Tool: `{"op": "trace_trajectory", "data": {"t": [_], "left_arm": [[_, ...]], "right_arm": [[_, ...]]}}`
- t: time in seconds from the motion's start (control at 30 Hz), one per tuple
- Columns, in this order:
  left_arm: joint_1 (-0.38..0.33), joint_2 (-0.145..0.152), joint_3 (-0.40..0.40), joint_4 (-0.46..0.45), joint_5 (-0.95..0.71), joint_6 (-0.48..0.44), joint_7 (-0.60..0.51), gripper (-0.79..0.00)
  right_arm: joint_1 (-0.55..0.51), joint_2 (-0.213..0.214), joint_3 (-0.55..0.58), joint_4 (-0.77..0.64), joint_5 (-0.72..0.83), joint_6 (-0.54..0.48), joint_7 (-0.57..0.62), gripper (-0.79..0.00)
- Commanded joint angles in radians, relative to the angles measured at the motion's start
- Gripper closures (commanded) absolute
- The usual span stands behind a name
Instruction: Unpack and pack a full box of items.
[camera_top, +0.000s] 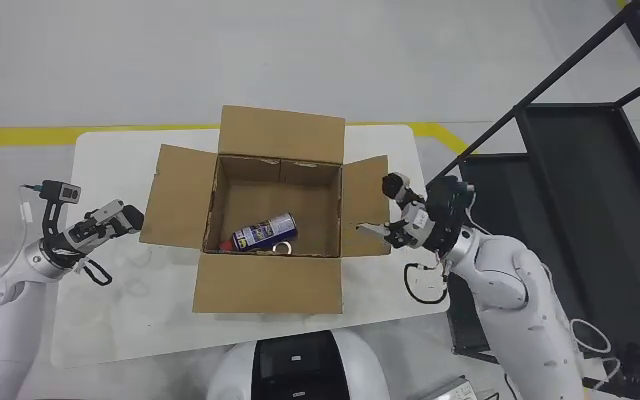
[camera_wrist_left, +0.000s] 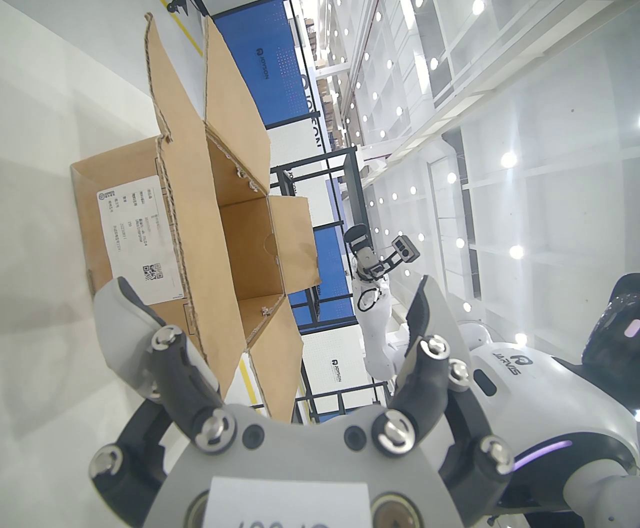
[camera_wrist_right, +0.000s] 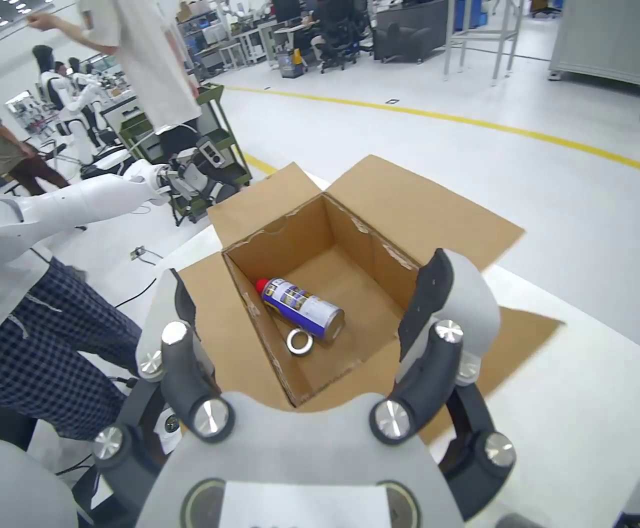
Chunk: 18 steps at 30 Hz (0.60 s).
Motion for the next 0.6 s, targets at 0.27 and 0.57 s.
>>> {"op": "trace_trajectory", "data": {"t": [0.27,0.57], "left_arm": [[0.000,0.000,0.000,0.000,0.000,0.000,0.000,-0.785],[0.000,0.000,0.000,0.000,0.000,0.000,0.000,-0.785]], "right_arm": [[-0.064,0.000,0.056,-0.003,-0.047,-0.009,-0.092,-0.785],[-0.047,0.001,0.069,0.003,-0.162,0.049,-0.097,-0.785]]}}
